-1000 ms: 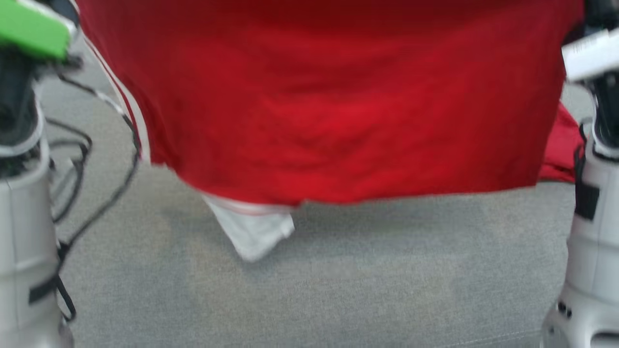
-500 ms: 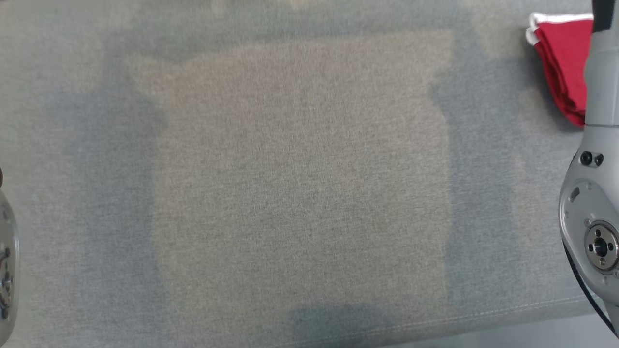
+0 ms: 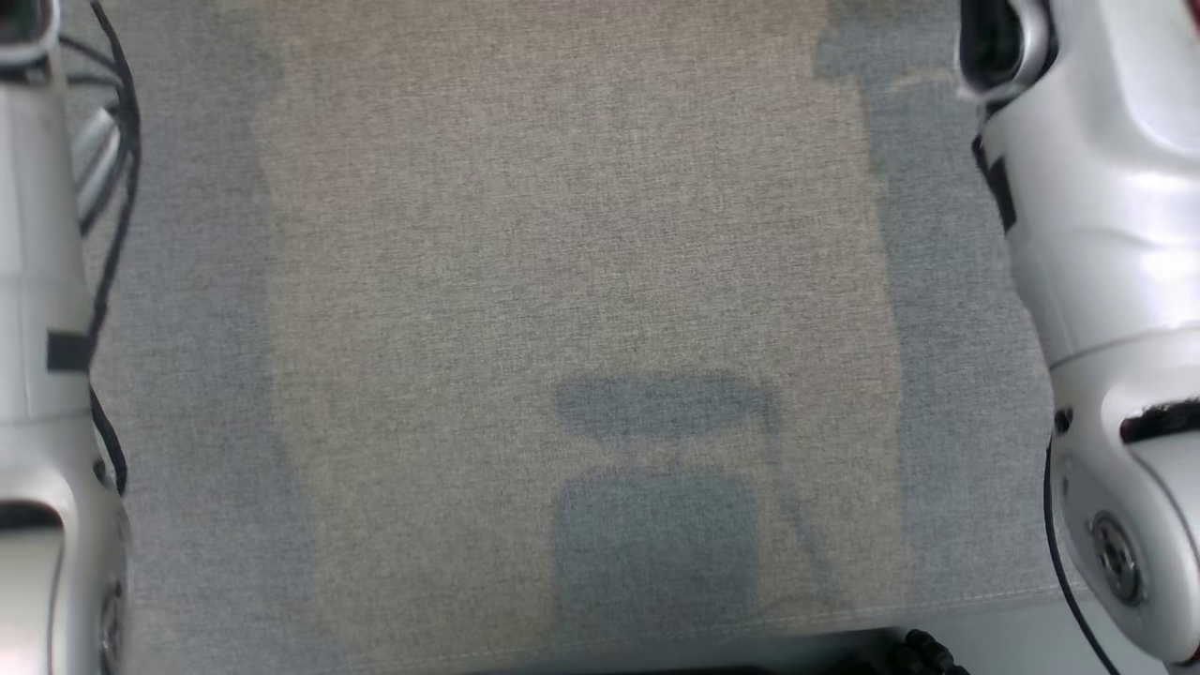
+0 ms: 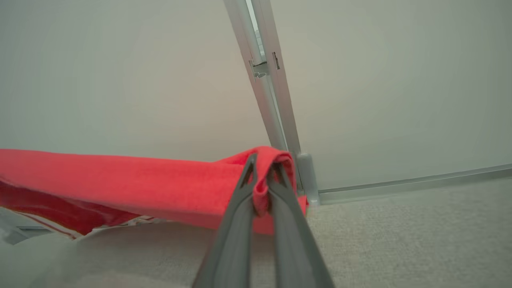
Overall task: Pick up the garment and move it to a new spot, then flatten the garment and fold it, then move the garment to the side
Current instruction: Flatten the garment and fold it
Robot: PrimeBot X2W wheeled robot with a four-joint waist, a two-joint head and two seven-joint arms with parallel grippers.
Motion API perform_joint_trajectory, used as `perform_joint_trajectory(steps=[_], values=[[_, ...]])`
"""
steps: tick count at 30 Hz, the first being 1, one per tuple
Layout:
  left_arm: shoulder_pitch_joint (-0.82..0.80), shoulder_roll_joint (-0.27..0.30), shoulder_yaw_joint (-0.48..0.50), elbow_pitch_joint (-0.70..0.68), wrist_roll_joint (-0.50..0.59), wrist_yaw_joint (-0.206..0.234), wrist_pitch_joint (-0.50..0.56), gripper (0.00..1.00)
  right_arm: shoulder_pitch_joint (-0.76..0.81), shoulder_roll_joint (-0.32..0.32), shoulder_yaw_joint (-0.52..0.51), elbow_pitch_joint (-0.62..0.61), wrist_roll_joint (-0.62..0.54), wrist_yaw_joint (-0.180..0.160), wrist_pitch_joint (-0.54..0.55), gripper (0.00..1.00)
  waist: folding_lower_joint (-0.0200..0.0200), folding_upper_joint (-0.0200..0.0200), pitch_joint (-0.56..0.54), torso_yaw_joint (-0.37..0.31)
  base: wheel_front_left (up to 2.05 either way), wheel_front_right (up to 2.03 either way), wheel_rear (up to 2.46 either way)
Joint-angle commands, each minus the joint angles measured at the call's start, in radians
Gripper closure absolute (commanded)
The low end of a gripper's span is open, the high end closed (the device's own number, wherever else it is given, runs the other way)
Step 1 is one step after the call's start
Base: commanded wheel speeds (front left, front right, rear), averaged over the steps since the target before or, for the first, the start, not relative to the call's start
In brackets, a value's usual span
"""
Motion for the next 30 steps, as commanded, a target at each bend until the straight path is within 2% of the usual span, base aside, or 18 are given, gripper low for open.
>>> perform_joint_trajectory(steps=[1, 9, 13, 20, 25, 30], values=[[0.05, 0.003, 0.012, -0.038, -0.021, -0.005, -0.007, 1.0, 0.039, -0.013, 0.023, -0.014, 0.026, 0.0, -0.013, 1.0, -0.0002, -0.0004, -0.017, 0.008, 0.0, 0.0, 0.0], [0.442, 0.037, 0.005, -0.319, -0.084, -0.007, -0.001, 1.0, 0.26, -0.075, 0.125, -0.154, 0.189, 0.0, -0.029, 1.0, -0.0002, -0.0004, -0.095, 0.014, 0.0, 0.0, 0.0], [0.699, 0.033, -0.002, -0.461, -0.099, 0.021, 0.014, 1.0, 0.423, -0.115, 0.139, -0.27, 0.249, 0.0, -0.033, 1.0, -0.0002, -0.0004, -0.153, 0.026, 0.0, 0.0, 0.0], [1.085, -0.003, -0.037, -0.632, -0.109, 0.073, 0.011, 1.0, 0.754, -0.162, 0.114, -0.503, 0.275, 0.0, -0.034, 1.0, -0.0002, -0.0004, -0.245, 0.05, 0.0, 0.0, 0.0], [1.274, -0.025, -0.075, -0.665, -0.081, 0.088, 0.005, 1.0, 0.964, -0.132, 0.05, -0.61, 0.238, 0.0, -0.034, 1.0, -0.0002, -0.0004, -0.303, 0.057, 0.0, 0.0, 0.0], [1.392, -0.034, -0.112, -0.655, -0.043, 0.092, 0.001, 1.0, 1.128, -0.088, -0.006, -0.679, 0.198, 0.0, -0.012, 1.0, -0.0002, -0.0004, -0.354, 0.068, 0.0, 0.0, 0.0]])
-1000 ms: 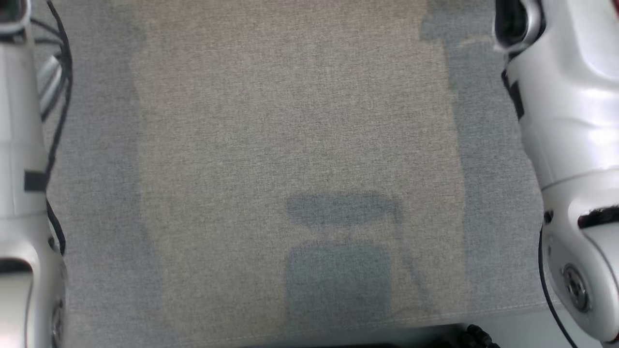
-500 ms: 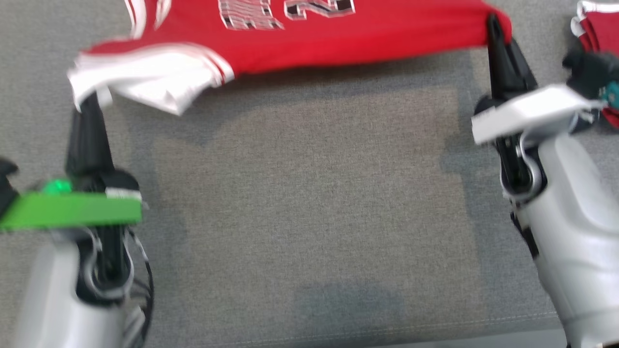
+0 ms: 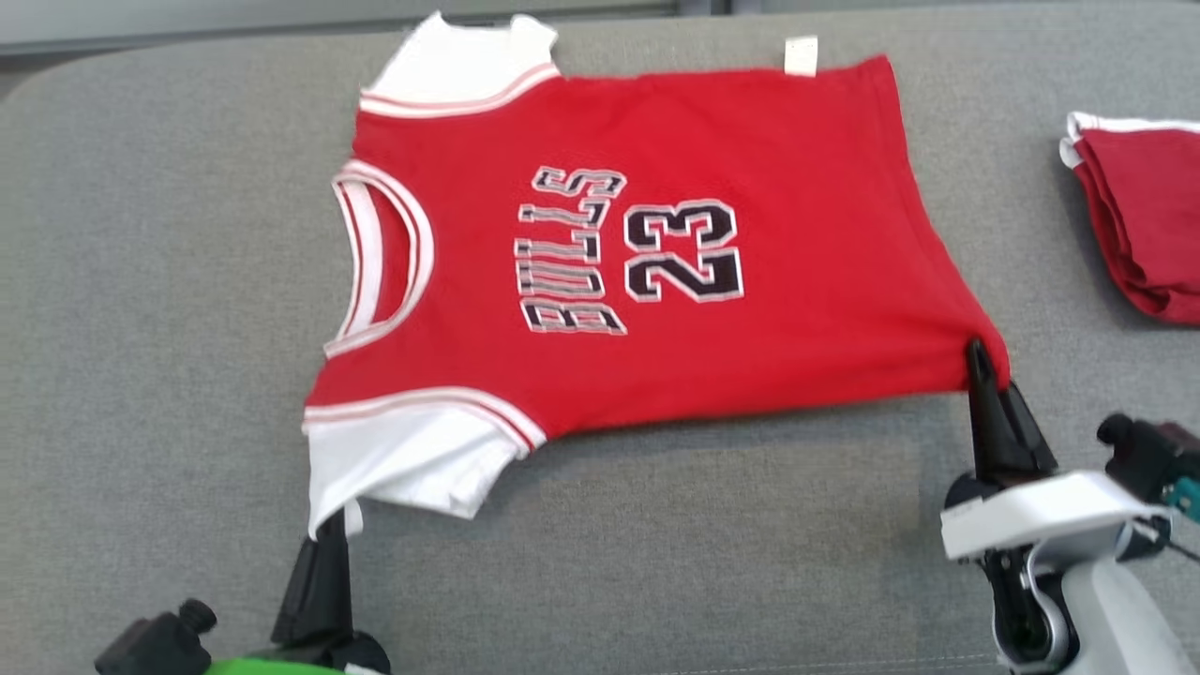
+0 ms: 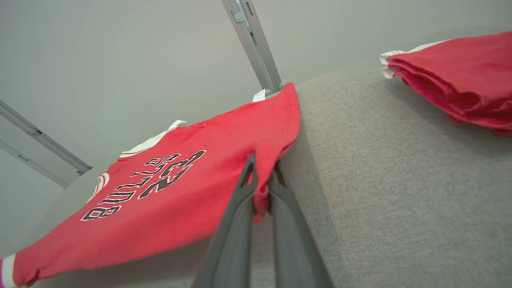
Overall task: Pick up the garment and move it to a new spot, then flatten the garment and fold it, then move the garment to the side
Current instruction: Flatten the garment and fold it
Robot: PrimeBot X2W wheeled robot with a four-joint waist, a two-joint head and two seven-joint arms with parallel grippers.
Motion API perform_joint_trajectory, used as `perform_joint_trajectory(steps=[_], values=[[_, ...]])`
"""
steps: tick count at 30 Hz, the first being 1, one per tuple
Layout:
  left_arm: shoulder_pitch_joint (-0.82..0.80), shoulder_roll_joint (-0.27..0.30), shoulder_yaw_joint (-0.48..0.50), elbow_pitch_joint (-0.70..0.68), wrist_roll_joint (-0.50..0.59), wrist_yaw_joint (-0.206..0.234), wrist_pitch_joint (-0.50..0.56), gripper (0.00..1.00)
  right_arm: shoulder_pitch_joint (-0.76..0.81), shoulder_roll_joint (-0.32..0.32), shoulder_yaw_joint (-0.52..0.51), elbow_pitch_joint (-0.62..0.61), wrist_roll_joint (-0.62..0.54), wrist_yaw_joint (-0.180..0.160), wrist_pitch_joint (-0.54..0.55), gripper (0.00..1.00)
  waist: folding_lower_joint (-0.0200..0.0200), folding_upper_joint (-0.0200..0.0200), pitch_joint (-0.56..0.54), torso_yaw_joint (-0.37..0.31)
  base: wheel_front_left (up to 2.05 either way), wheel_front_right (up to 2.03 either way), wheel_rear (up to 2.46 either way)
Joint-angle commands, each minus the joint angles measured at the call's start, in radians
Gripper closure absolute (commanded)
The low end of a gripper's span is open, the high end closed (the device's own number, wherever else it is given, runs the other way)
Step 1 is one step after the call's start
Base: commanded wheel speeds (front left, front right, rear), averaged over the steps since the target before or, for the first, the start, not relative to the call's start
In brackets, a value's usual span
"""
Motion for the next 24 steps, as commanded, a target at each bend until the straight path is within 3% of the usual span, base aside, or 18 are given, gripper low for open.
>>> perform_joint_trajectory(steps=[1, 6, 15, 24], values=[[0.036, 0.002, -0.008, 0.005, 0.017, 0.004, -0.004, 1.0, 0.047, 0.009, -0.016, -0.02, -0.017, 0.0, 0.008, 1.0, 0.0001, 0.0003, -0.049, 0.016, 0.0, 0.0, 0.0], [0.121, 0.013, -0.019, 0.002, 0.026, 0.008, -0.005, 1.0, 0.181, 0.058, -0.058, -0.101, -0.051, 0.0, 0.048, 1.0, 0.0001, 0.0003, -0.098, 0.013, 0.0, 0.0, 0.0], [0.216, 0.036, 0.008, -0.046, 0.004, 0.031, 0.0, 1.0, 0.308, 0.089, -0.097, -0.195, -0.058, 0.0, 0.107, 1.0, 0.0001, 0.0003, -0.155, -0.008, 0.0, 0.0, 0.0], [0.214, 0.024, 0.0, -0.034, -0.011, 0.025, 0.004, 1.0, 0.343, 0.096, -0.088, -0.185, -0.031, 0.0, 0.148, 1.0, 0.0001, 0.0003, -0.174, -0.032, 0.0, 0.0, 0.0]])
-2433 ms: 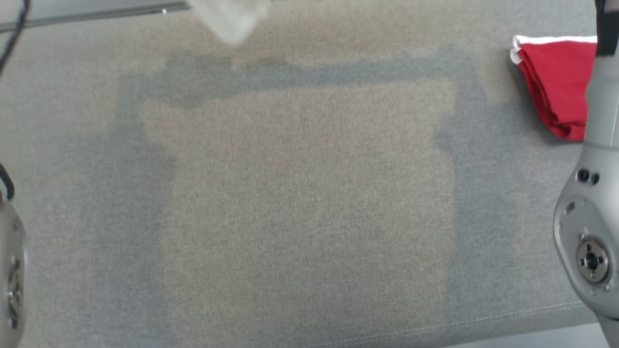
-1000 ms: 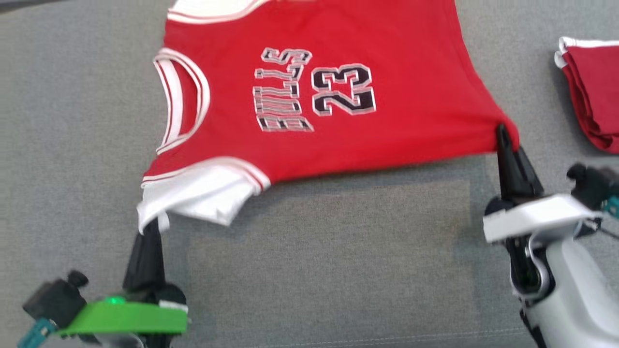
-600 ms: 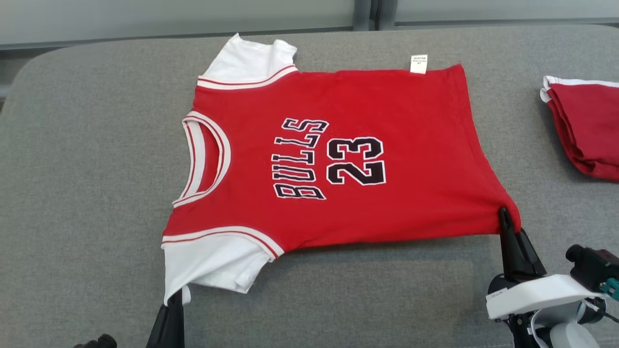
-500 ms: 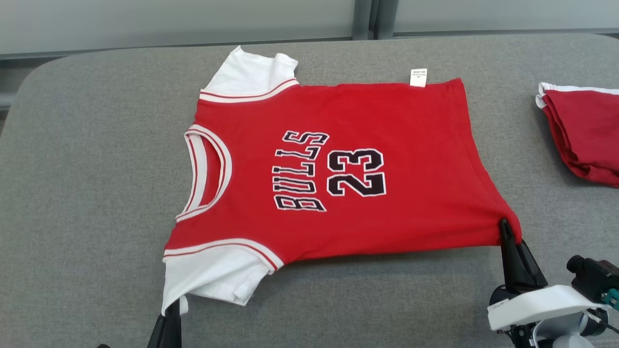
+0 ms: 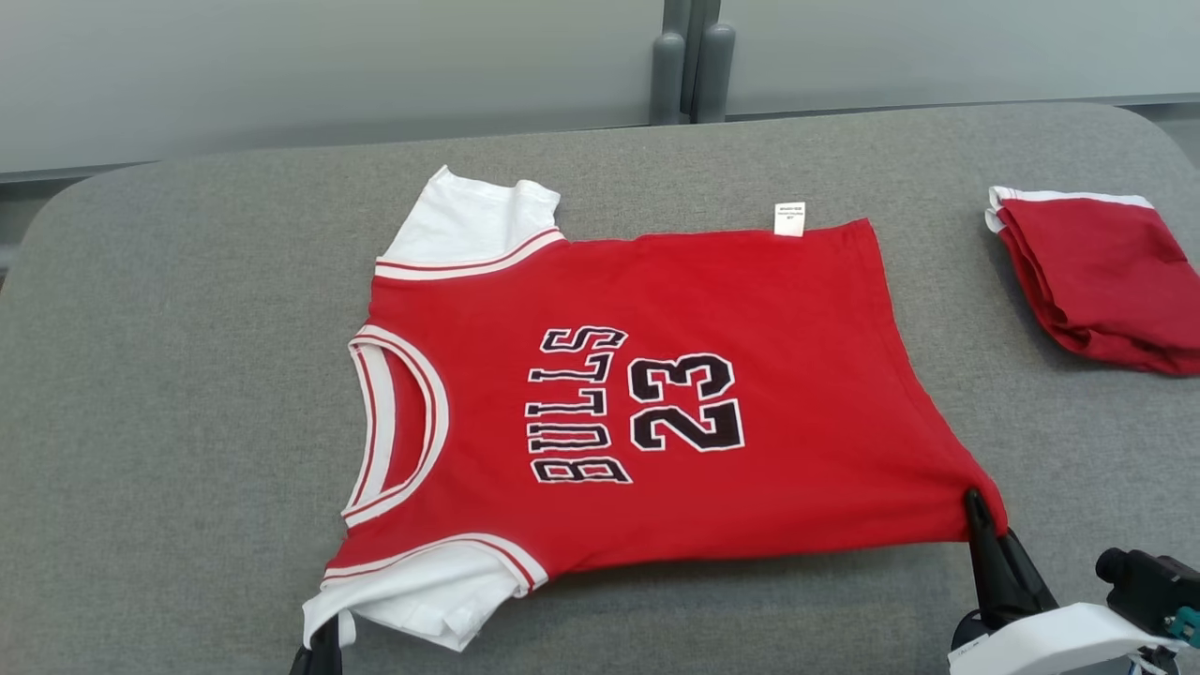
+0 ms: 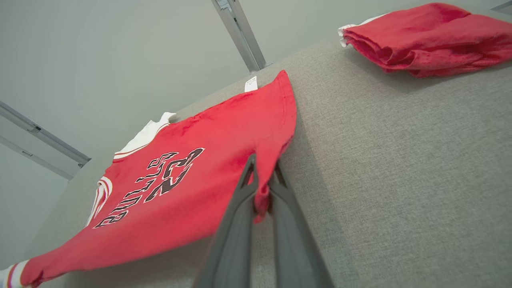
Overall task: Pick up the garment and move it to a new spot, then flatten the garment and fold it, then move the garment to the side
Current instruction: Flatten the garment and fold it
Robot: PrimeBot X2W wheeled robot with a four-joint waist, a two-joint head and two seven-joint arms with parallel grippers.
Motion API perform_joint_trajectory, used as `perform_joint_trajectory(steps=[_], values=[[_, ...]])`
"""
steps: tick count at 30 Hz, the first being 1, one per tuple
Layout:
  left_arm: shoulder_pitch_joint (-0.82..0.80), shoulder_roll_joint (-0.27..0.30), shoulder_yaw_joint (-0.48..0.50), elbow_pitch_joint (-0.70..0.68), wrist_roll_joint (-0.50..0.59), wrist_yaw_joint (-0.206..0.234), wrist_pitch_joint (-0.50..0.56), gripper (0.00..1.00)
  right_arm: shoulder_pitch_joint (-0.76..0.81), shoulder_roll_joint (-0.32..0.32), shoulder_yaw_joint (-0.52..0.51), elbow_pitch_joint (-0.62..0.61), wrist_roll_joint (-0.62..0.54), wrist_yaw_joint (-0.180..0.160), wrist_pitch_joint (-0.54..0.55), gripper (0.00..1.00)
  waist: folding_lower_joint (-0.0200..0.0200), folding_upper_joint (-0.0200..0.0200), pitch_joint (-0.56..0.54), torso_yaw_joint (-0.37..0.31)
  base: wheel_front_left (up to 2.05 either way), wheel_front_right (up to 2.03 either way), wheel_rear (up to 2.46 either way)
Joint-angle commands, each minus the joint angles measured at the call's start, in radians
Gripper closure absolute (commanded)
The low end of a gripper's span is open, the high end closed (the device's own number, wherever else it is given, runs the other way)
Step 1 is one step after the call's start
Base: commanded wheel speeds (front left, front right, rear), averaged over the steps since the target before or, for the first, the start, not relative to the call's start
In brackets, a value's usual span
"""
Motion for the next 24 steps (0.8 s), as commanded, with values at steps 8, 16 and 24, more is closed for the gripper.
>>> perform_joint_trajectory(steps=[8, 16, 24], values=[[-0.035, -0.01, -0.008, 0.021, -0.01, -0.017, -0.003, 1.0, -0.011, -0.002, 0.02, 0.055, 0.015, 0.0, 0.008, 1.0, 0.0001, 0.0001, -0.006, -0.01, 0.0, 0.0, 0.0], [-0.085, -0.03, -0.013, 0.048, -0.046, -0.031, 0.018, 1.0, -0.048, -0.001, 0.02, 0.129, 0.02, 0.0, 0.077, 1.0, 0.0001, 0.0001, 0.005, 0.0, 0.0, 0.0, 0.0], [-0.216, -0.069, -0.036, 0.155, -0.065, -0.051, 0.04, 1.0, -0.113, -0.002, -0.009, 0.199, 0.057, 0.0, 0.184, 1.0, 0.0001, 0.0001, 0.008, 0.001, 0.0, 0.0, 0.0]])
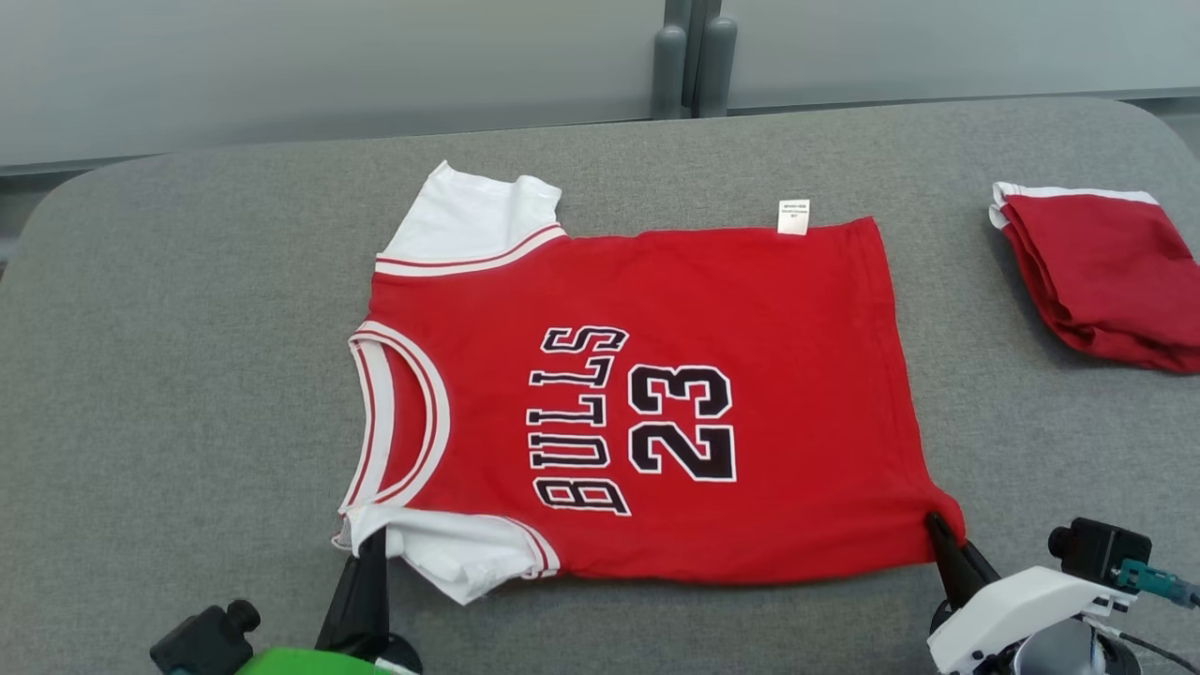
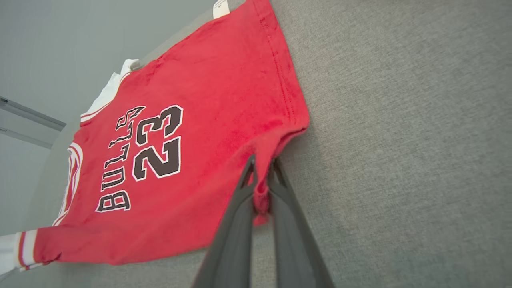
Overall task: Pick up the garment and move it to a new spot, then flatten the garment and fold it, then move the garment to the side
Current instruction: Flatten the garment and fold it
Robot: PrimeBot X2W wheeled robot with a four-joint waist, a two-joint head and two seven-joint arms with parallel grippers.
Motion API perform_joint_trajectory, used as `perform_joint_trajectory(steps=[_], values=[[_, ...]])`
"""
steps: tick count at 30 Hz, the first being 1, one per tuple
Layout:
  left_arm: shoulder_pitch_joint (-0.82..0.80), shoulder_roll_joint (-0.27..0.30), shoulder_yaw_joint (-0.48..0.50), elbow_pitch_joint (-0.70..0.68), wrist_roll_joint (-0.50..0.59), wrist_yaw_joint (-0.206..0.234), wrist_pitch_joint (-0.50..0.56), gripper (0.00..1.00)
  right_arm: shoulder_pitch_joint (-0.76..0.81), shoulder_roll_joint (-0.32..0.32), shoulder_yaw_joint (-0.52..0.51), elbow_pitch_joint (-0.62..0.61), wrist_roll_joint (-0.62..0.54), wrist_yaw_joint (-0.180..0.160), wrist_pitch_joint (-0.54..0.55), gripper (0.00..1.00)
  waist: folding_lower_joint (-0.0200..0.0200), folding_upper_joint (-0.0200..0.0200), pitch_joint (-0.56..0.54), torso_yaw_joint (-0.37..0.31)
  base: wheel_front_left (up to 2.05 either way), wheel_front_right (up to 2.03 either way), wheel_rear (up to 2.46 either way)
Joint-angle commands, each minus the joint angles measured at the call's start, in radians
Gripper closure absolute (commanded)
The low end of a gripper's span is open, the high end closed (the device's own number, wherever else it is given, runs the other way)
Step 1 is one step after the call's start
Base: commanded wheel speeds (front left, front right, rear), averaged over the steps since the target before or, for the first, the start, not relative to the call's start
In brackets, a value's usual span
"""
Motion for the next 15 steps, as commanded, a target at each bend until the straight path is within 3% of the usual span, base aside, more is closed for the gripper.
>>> perform_joint_trajectory(steps=[1, 15], values=[[-0.027, -0.007, 0.001, 0.015, -0.012, -0.009, 0.003, 1.0, -0.016, -0.003, -0.008, 0.011, 0.011, 0.0, 0.011, 1.0, 0.0001, -0.0001, 0.0, -0.002, 0.0, 0.0, 0.0], [-0.276, -0.038, -0.038, 0.312, 0.005, -0.044, 0.009, 1.0, -0.2, -0.003, -0.05, 0.197, 0.046, 0.0, 0.075, 1.0, 0.0001, -0.0001, 0.023, -0.017, 0.0, 0.0, 0.0]])
